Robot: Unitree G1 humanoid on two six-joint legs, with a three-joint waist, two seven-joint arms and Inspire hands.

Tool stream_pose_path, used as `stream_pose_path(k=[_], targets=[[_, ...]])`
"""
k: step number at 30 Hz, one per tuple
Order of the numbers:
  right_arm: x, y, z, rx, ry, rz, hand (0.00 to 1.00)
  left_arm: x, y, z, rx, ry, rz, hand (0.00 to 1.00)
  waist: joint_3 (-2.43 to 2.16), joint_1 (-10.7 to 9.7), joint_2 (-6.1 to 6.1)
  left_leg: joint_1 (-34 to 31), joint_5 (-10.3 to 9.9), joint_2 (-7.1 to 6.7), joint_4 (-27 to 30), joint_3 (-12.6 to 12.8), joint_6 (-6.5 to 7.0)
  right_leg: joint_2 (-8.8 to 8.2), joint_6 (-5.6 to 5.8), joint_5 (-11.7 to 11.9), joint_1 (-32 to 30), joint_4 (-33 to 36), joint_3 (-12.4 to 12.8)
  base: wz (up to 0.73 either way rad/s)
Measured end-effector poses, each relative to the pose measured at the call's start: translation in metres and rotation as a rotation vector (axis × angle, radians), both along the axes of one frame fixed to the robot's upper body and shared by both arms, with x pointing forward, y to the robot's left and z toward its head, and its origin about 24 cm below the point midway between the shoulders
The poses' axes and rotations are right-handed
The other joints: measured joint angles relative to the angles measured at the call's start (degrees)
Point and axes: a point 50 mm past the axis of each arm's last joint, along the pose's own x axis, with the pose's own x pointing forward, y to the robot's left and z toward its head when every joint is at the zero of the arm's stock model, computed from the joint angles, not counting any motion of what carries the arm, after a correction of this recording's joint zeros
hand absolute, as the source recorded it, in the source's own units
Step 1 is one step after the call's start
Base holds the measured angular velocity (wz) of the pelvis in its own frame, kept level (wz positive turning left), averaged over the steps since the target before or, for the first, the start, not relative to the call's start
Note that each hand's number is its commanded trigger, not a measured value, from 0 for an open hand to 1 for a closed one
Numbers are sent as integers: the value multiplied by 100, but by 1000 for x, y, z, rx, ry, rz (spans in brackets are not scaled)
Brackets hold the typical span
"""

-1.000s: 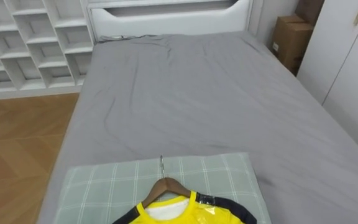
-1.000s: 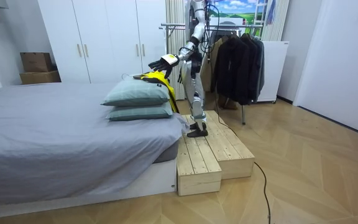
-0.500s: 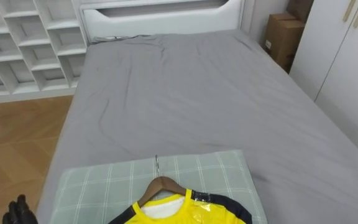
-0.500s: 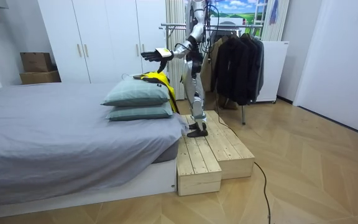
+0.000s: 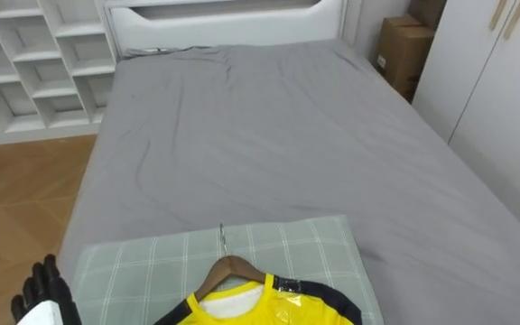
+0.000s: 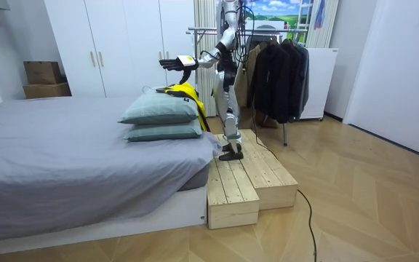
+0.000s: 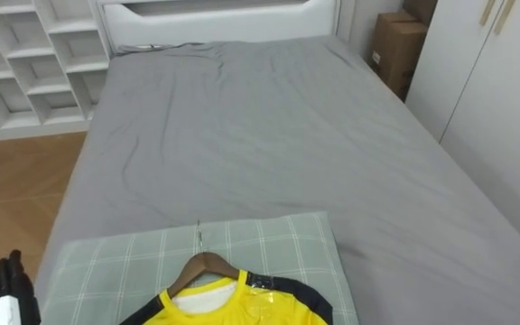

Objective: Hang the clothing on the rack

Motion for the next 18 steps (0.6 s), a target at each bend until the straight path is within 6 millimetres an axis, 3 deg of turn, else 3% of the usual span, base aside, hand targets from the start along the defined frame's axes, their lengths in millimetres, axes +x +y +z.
stream_pose_path(k=[5, 8, 18], targets=[[2, -3, 1, -6, -9, -1, 0, 4, -10, 1, 26, 13, -84, 0, 33, -135, 93, -11, -2, -6, -12, -49, 2, 0, 0, 0, -7, -1, -15, 4], [-1, -4, 1, -8, -3, -6, 0, 8, -14, 2, 49, 13, -123, 0, 31, -148, 140, -13, -1, -3, -39, -52, 1, 5, 0, 0, -25, -1, -14, 0], [-4, -4, 1, 3, 3, -19, 0, 26, -24, 10, 78, -19, -197, 0, 16, -270, 135, 4, 1, 0, 20, 20, -3, 0, 0, 0, -2, 5, 11, -3]])
